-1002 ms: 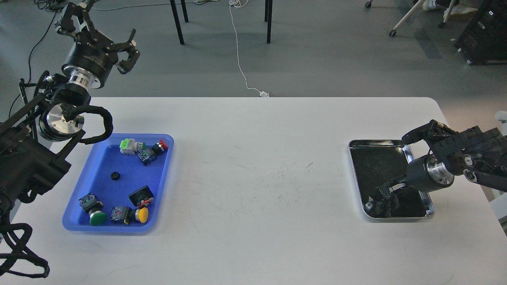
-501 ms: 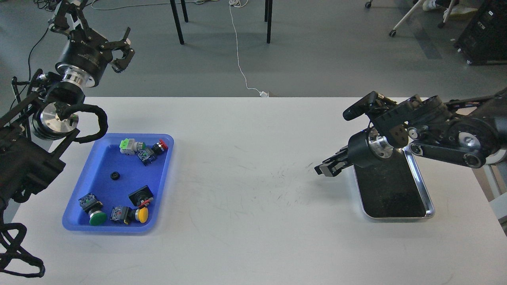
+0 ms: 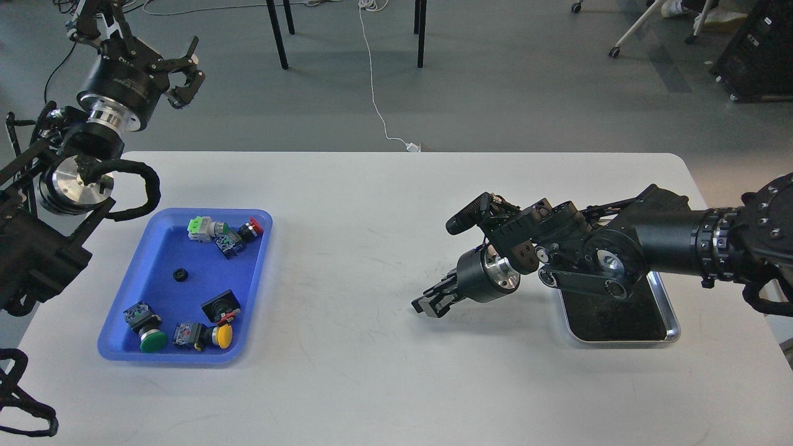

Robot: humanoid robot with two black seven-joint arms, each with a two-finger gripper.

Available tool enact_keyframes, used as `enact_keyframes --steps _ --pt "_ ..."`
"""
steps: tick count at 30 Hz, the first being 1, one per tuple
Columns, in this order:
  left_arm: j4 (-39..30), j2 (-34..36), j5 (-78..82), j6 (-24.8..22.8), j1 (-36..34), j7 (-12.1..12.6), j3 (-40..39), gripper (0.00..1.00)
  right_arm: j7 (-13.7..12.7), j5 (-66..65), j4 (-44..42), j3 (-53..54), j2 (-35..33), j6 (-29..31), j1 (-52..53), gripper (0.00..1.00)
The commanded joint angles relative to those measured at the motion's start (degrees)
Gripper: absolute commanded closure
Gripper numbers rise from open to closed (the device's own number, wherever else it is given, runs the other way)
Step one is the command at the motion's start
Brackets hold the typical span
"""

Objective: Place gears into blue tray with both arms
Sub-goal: 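Carry the second black part to the table center and release it, then raise the right arm away and reach the left arm toward the part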

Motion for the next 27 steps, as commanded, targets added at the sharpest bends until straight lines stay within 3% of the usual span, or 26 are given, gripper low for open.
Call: enact_keyframes --steps 1,5,13,18,23,27 --pt "-0.10 0.68 0.03 0.32 0.00 0.03 0.09 0.02 0.00 -0.01 -2.02 0.03 0.98 -0.84 -1.00 0.74" --pt "-0.89 1.21 0.03 0.23 0.00 0.20 0.09 0.02 0.00 0.08 -2.02 0.03 1.15 -1.72 -1.00 0.48" --pt "-4.40 4.02 0.03 0.41 0.35 0.38 0.35 0.02 0.00 0.34 -1.58 2.48 -1.12 -2.07 -0.03 0.29" --pt "-5.28 7.79 0.55 -1.25 0.53 0.73 1.23 0.02 -0.35 1.74 -3.25 17.40 -7.97 -2.77 -0.82 0.07" --pt "-8.70 12.36 5.10 -10.91 -0.35 1.00 4.04 0.02 0.00 9.82 -3.61 30.33 -16.49 -2.60 -4.16 0.03" --pt "-14.76 12.99 20.11 -10.93 -0.96 0.82 3.87 0.02 0.17 13.33 -3.78 40.35 -22.03 -2.16 -6.09 0.02"
